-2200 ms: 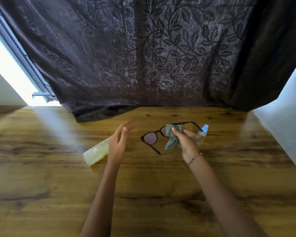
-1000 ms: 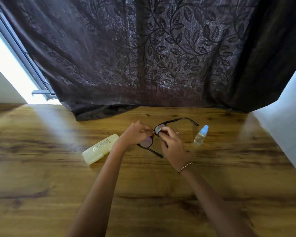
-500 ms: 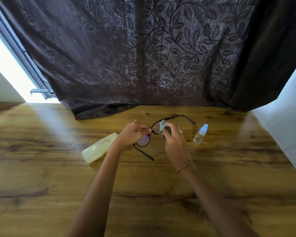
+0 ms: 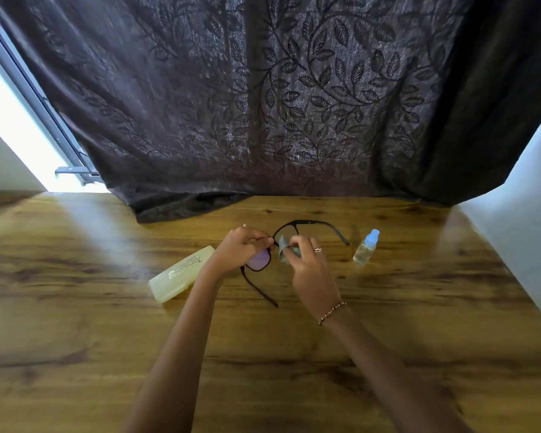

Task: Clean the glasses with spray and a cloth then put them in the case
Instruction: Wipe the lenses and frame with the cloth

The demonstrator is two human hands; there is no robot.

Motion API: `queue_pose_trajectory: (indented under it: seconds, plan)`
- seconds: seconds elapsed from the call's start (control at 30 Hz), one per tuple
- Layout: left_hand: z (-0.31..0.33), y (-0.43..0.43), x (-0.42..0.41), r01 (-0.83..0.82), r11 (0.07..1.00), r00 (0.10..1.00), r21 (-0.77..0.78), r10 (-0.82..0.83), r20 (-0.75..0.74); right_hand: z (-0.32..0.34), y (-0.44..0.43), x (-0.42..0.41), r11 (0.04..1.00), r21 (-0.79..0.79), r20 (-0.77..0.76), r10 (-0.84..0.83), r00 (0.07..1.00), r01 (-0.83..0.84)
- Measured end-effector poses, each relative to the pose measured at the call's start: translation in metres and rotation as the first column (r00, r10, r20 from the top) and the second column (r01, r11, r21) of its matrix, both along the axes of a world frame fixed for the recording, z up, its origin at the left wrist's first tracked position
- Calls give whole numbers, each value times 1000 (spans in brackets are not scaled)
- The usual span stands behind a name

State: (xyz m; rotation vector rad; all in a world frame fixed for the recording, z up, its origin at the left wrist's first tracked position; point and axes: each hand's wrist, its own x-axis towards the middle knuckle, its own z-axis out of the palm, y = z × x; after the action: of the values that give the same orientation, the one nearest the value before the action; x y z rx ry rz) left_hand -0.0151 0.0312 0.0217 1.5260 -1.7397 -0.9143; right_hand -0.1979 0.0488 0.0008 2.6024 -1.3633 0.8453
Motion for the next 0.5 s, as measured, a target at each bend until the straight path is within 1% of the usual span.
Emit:
queue_pose_trajectory:
  seconds: [0.07, 0.1, 0.2, 0.27, 0.37, 0.43, 0.5]
  plan:
    - [2, 1, -2, 23, 1000, 999, -8, -23, 26, 4, -5, 0, 1000, 7, -1, 8, 1000, -8]
    - [3, 1, -1, 20, 1000, 999, -13, -19, 36, 6, -9, -1, 1000, 14, 6, -18, 1000, 18]
    - [5, 1, 4, -57, 998, 998, -17, 57, 33, 7, -10, -3, 995, 13, 24, -101, 995, 101]
    - [7, 0, 6, -93, 995, 996, 18, 93, 8, 3, -3, 0, 999, 8, 10, -54, 998, 54]
    - [7, 0, 5, -37, 998, 999, 53, 36, 19, 3, -1, 4, 999, 36, -14, 32, 999, -32]
    - [6, 1, 4, -21, 998, 1000, 65, 20, 23, 10, -9, 3, 998, 57, -14, -3, 1000, 4]
    - [4, 1, 6, -65, 995, 998, 71, 65, -8, 13, -12, 2, 997, 54, -13, -56, 998, 56]
